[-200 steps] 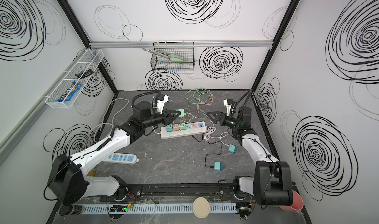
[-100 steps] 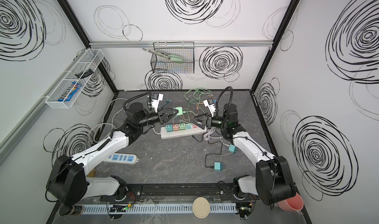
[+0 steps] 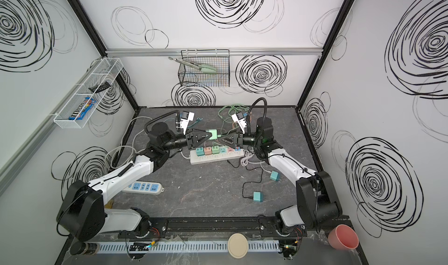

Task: Insert plugs into power strip
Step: Pass the plug.

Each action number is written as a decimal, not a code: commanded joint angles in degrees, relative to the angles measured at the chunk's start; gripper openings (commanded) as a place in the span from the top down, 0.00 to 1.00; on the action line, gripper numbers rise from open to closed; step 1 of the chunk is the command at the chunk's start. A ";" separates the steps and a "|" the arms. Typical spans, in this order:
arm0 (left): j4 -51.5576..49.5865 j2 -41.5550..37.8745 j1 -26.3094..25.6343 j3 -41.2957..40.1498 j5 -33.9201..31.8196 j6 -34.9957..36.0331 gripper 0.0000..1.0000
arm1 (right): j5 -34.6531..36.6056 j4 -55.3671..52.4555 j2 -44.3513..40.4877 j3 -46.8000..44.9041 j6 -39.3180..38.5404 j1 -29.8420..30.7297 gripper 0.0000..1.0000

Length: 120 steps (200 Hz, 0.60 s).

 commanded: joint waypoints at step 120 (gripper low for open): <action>3.56 1.70 -1.11 0.91 4.73 1.44 1.00 | -2.10 5.79 1.21 4.27 1.42 3.34 0.69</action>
